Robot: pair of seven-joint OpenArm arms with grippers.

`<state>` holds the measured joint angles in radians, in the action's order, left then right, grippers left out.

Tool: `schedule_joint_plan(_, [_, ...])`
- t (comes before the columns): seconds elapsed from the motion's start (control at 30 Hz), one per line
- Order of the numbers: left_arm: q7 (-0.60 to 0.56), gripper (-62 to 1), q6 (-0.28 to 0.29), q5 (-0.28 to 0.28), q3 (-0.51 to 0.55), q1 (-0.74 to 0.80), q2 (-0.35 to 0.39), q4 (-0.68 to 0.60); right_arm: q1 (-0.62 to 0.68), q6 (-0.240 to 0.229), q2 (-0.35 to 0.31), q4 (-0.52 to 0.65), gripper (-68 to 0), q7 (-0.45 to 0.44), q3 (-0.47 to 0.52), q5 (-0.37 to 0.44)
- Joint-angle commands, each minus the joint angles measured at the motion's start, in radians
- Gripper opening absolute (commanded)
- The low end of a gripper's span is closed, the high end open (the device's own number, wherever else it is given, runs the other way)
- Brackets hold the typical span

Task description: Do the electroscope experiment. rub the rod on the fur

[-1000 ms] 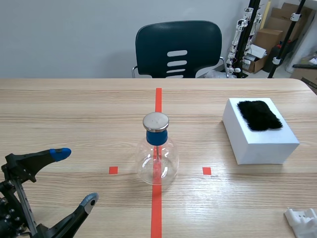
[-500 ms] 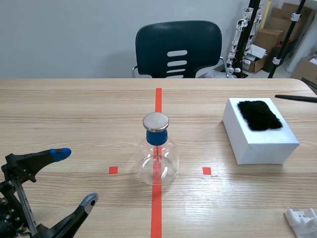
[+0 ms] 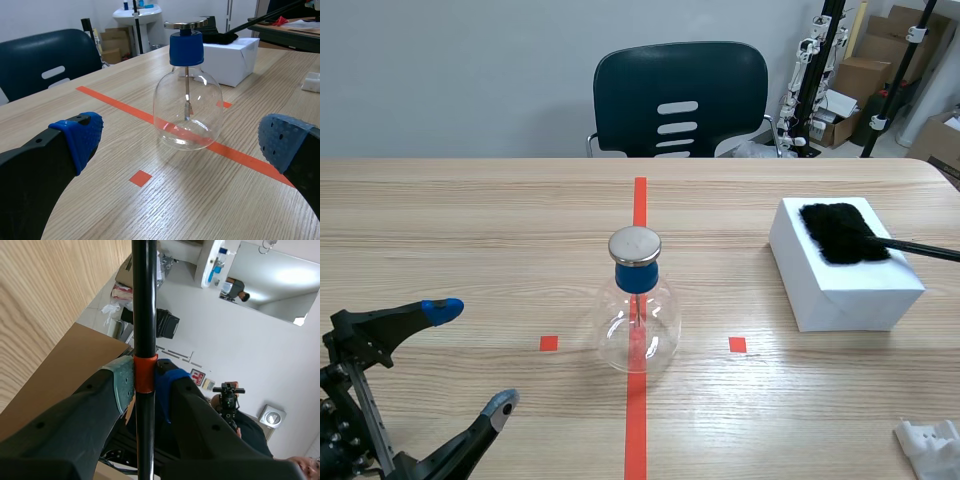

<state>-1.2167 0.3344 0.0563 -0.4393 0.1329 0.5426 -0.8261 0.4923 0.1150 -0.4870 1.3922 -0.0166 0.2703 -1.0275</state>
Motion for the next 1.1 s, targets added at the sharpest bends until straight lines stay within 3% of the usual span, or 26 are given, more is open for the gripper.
schedule_joint_plan(0.0, [-0.018, 1.4, 0.001, -0.008, 0.001, -0.003, -0.005, -0.011, -0.007, 0.011, -0.007, 0.026, -67.1, 0.009, 0.018, -0.018])
schedule_joint_plan(0.2, [-0.018, 1.4, 0.001, -0.008, 0.001, -0.003, -0.005, -0.011, -0.016, 0.011, -0.006, 0.03, -67.1, 0.015, 0.016, -0.041])
schedule_joint_plan(0.57, [-0.018, 1.4, 0.001, -0.008, 0.001, -0.003, -0.005, -0.011, -0.125, -0.064, -0.005, 0.038, -67.1, 0.04, -0.071, -0.078])
schedule_joint_plan(0.77, [-0.018, 1.4, 0.001, -0.008, 0.001, -0.003, -0.005, -0.011, -0.169, -0.063, 0.0, 0.038, -67.1, 0.082, -0.13, -0.088])
schedule_joint_plan(0.93, [-0.018, 1.4, 0.001, -0.008, 0.001, -0.003, -0.005, -0.011, -0.132, -0.05, -0.001, 0.038, -67.1, 0.092, -0.106, -0.088])
schedule_joint_plan(1.07, [-0.018, 1.4, 0.001, -0.008, 0.001, -0.003, -0.005, -0.011, -0.067, -0.012, -0.001, 0.038, -67.1, 0.077, -0.07, -0.087])
